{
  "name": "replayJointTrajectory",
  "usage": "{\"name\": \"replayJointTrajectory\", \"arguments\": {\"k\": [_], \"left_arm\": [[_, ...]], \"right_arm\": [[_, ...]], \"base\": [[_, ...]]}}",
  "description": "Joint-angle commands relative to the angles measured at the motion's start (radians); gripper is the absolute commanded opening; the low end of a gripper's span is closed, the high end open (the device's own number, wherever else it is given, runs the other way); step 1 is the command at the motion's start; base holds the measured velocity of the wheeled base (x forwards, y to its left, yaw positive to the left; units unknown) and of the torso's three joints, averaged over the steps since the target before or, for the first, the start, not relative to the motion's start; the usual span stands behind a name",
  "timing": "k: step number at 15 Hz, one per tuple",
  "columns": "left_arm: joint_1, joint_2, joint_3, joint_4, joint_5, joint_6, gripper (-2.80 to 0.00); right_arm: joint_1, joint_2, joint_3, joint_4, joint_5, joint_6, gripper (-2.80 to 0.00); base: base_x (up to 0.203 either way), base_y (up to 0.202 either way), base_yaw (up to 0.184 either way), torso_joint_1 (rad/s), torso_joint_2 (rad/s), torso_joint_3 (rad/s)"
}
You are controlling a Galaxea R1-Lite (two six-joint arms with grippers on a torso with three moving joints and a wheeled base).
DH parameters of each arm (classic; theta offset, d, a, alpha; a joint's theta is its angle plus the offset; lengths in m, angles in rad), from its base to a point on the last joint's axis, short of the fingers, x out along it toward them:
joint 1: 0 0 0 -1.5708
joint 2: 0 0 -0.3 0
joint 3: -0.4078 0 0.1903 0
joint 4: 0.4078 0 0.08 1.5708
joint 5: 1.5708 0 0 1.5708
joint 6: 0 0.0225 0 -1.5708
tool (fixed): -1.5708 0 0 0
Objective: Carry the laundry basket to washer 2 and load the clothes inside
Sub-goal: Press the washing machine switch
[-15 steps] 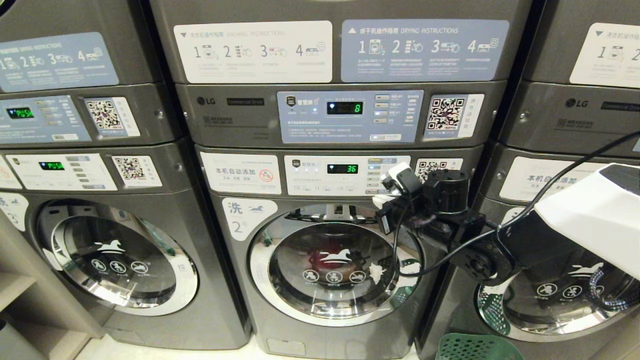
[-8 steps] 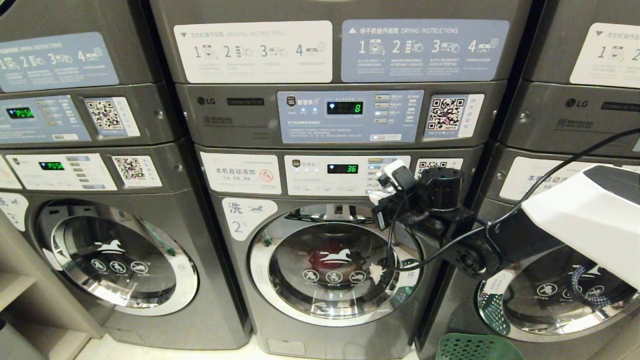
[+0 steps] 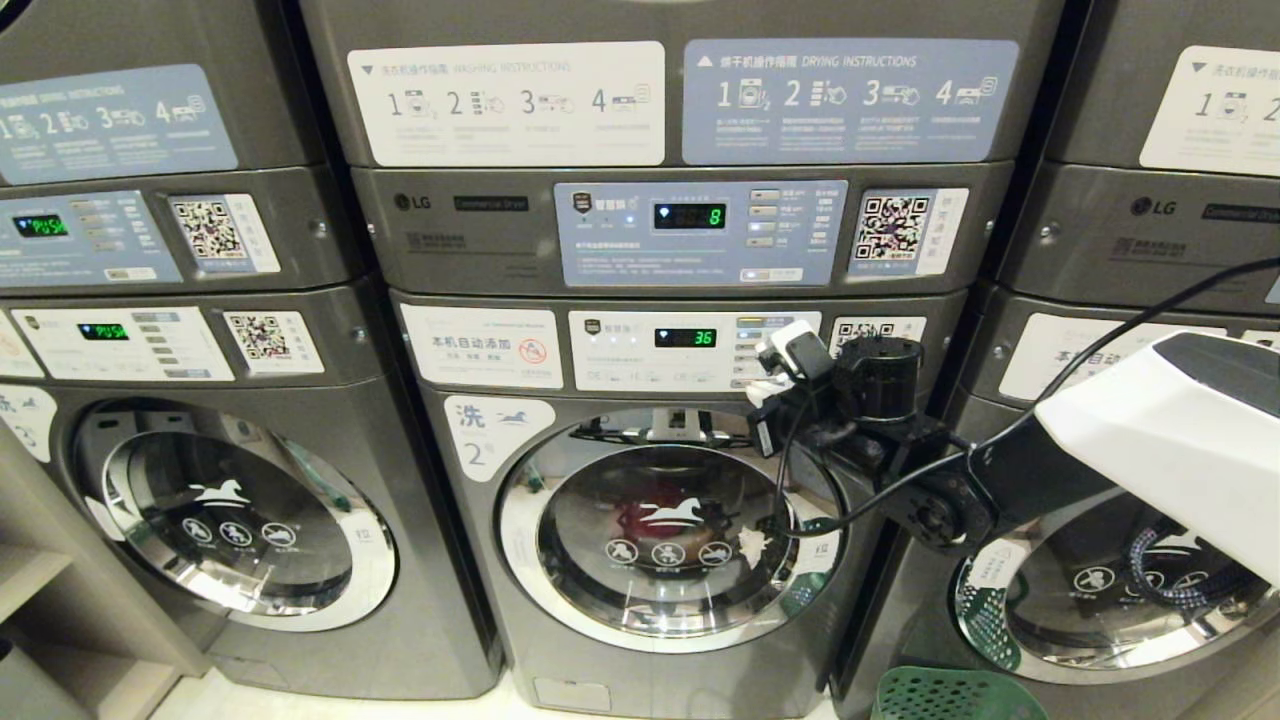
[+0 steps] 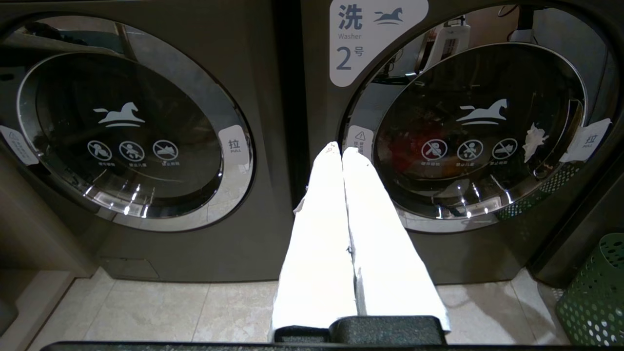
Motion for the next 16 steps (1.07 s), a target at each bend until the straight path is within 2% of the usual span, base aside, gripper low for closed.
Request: {"name": "replayJointTrajectory", "arguments": {"k": [1, 16], "left_arm": [[0.001, 0.0, 0.0, 0.0, 0.0, 0.001, -2.8], [0.001, 0.0, 0.0, -0.001, 0.0, 0.001, -2.8]], "right_arm": [[-0.001, 0.0, 0.001, -0.006, -0.001, -0.002, -2.8], [0.003, 0.035, -0.068, 0.021, -0.008, -0.003, -2.8]], "base": [[0.0, 0.0, 0.0, 0.0, 0.0, 0.0], [0.0, 0.0, 0.0, 0.0, 0.0, 0.0]]}}
